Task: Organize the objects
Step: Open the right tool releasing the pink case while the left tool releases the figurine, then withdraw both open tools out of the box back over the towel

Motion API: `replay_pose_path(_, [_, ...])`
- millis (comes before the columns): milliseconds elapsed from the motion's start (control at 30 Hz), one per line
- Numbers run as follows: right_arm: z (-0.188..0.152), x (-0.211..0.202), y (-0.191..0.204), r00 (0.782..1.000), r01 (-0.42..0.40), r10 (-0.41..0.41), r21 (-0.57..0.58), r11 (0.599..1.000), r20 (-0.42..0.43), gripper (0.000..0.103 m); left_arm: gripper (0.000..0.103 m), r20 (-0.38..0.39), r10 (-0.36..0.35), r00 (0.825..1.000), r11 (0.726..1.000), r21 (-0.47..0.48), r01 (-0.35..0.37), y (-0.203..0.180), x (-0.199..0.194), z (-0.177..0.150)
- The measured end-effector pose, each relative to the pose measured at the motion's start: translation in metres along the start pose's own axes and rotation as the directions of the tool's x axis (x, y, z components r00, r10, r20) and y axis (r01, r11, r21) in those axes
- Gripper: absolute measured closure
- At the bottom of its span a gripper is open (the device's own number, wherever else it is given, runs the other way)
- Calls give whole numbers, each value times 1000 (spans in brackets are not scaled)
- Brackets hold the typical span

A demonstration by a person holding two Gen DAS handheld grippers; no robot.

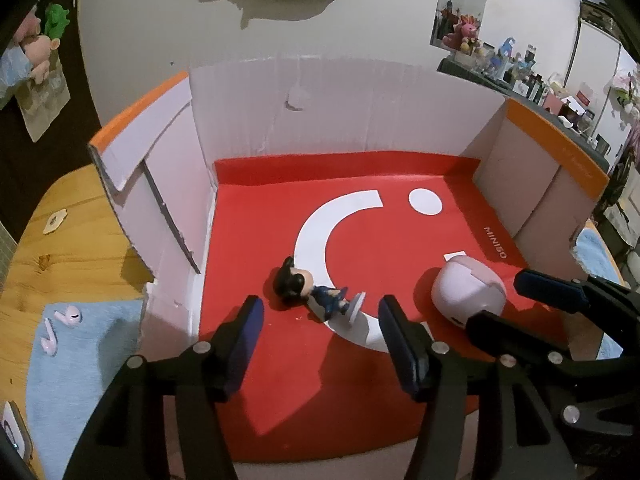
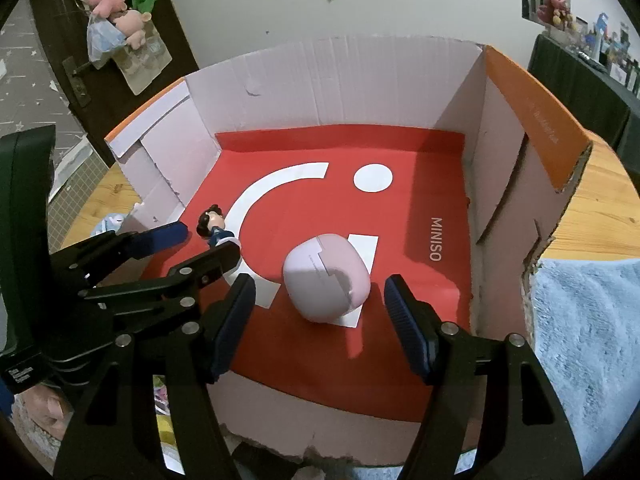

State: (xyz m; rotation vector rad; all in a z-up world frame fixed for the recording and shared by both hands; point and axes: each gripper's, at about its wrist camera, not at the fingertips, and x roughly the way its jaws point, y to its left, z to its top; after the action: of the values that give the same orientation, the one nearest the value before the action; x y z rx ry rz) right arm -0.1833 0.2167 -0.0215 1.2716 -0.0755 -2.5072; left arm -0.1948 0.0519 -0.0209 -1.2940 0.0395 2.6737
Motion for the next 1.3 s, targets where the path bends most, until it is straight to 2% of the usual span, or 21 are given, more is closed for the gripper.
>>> replay_pose_path(100, [-1,-2,1,1000,0,0,-3,1000,3,37,36,15,19,1000,1000,9,-20,-2,-4,0])
replay_pose_path(167, [-2,-3,2,1000,0,0,-4,1000,7,37,19,36,58,998,998,10,-58,-1,-8,0])
replay_pose_path(200, [-2,-4,2,1000,-1,1,-4,1000,10,36,17,50,67,996,998,6,-68,0,-11,0])
replay_pose_path(467, [-6,-13,6,1000,-8,8,-4,1000,28,33,17,58,77,995,997,-16,-76,8,-19,-2])
replay_pose_path(600, [-8,-19,7,999,-7,7,-2,1000,40,24,17,59,78,995,997,-9,-78,6,-22,-5])
replay_pose_path(700, [-10,-23,8,999,-7,7,-1,1000,47,23,17,61,77,995,997,-4,-77,4,-23,-6])
replay_pose_path(867, [-12,-28,8,999,-4,4,2,1000,53,23,12,69,84,994,996,-2,-84,2,-27,-9])
replay_pose_path(1000, [-14,-31,8,998,-4,4,3,1000,61,15,10,68,87,994,996,-2,-87,3,-29,-11])
replay_pose_path(1133, [-17,-35,8,998,-3,3,3,1000,65,14,3,77,106,991,994,-5,-106,2,-33,-13])
replay_pose_path(1300, [-19,-39,9,997,0,-1,3,1000,73,11,3,84,110,990,994,-4,-110,1,-37,-16])
